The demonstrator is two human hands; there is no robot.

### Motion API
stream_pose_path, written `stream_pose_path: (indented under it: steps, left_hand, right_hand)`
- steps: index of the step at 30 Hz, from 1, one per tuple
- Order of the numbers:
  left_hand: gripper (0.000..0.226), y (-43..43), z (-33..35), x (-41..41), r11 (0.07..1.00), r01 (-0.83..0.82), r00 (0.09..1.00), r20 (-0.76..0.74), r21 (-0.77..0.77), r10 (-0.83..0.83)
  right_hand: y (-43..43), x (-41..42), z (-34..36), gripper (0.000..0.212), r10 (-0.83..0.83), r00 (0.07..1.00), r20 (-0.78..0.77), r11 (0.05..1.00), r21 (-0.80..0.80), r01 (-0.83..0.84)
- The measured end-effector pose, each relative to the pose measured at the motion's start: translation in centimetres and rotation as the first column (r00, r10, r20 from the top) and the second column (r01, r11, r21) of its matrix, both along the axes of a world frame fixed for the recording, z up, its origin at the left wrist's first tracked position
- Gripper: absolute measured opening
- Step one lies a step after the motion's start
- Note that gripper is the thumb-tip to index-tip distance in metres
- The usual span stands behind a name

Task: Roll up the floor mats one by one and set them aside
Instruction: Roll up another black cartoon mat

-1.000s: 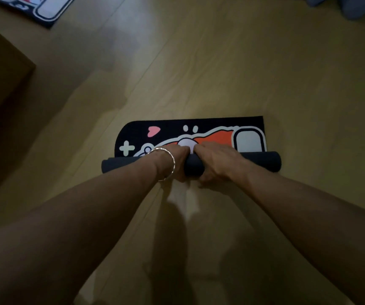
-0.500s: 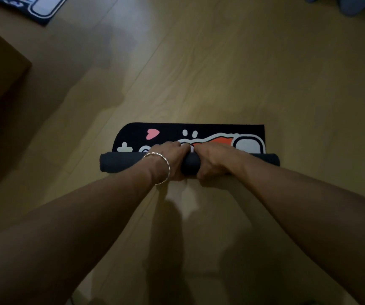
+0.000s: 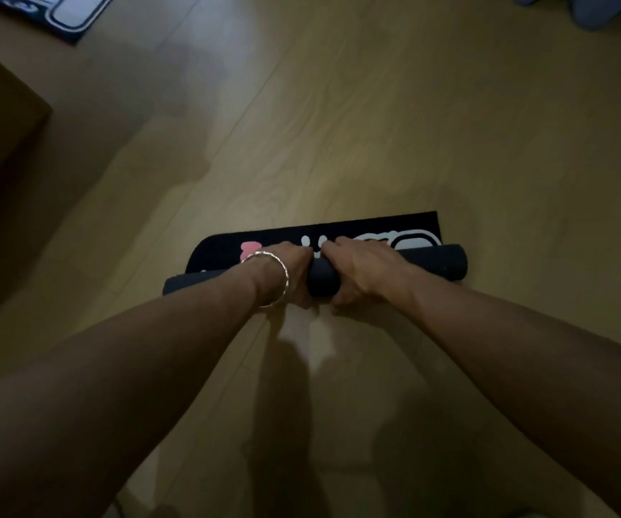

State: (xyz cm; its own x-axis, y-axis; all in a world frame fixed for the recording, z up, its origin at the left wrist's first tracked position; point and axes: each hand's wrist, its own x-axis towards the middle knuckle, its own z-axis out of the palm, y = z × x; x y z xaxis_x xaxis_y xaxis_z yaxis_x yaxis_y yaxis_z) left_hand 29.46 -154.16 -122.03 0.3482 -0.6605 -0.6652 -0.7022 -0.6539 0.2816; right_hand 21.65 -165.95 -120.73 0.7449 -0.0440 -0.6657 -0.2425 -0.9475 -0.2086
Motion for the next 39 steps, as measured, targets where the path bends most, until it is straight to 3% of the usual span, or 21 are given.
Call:
stream_pose_path:
  steps: [2,6,11,16,18,22,27,32,35,39]
  left_hand:
    - [0.059,-0.1,0.1,-0.1,1.0,0.008,1.0,0.025,-0.014,-0.008]
    - [0.075,0.1,-0.1,-0.8,0.995,0.085,0.984,0.162,-0.057,-0.075]
    - [0.061,0.2,0.2,0.1,1.0,0.005,1.0,0.022,0.009,-0.005]
    - [0.063,0.6,-0.1,-0.5,0.991,0.11,0.969,0.229,-0.079,-0.089]
    - [0.06,0.7,-0.2,-0.4,0.995,0.086,0.978,0.192,-0.044,-0.077]
    - [0.06,0.5,0.1,-0.1,0.997,0.031,0.992,0.125,-0.077,-0.021]
    - [0.063,1.0,-0.3,-0.3,0.99,0.119,0.965,0.244,-0.078,-0.097]
    - [0.051,0.6,0.2,0.3,0.997,0.037,0.994,0.105,-0.062,-0.03]
    - [0.051,0.7,0.5,0.2,0.995,0.021,0.998,0.067,-0.099,-0.015]
    - [0.071,1.1,0.2,-0.1,0.992,0.092,0.987,0.139,-0.08,-0.081]
  right_hand:
    - [-0.1,-0.1,-0.2,0.075,0.053,0.998,0.028,0.998,-0.042,-0.051]
    - [-0.8,0.4,0.1,0.066,-0.083,0.988,-0.128,0.994,0.057,0.091]
    - [0.1,0.0,-0.4,0.068,0.017,0.998,0.065,0.999,-0.035,-0.015]
    - [-0.5,0.7,0.0,0.065,-0.111,0.984,-0.136,0.992,0.047,0.118]
    - [-0.3,0.6,0.2,0.066,-0.076,0.992,-0.098,0.996,0.047,0.081]
    - [0.1,0.1,-0.1,0.069,0.021,0.996,0.088,0.995,-0.096,-0.012]
    - [-0.8,1.0,-0.3,0.061,-0.093,0.99,-0.105,0.993,0.058,0.1]
    - [-0.2,0.0,-0.7,0.069,-0.062,0.997,0.045,0.998,0.023,0.061]
    - [-0.6,0.2,-0.5,0.068,-0.083,0.996,-0.021,0.995,0.057,0.084]
    - [-0.6,0.5,-0.4,0.064,-0.111,0.992,-0.053,0.989,0.088,0.116]
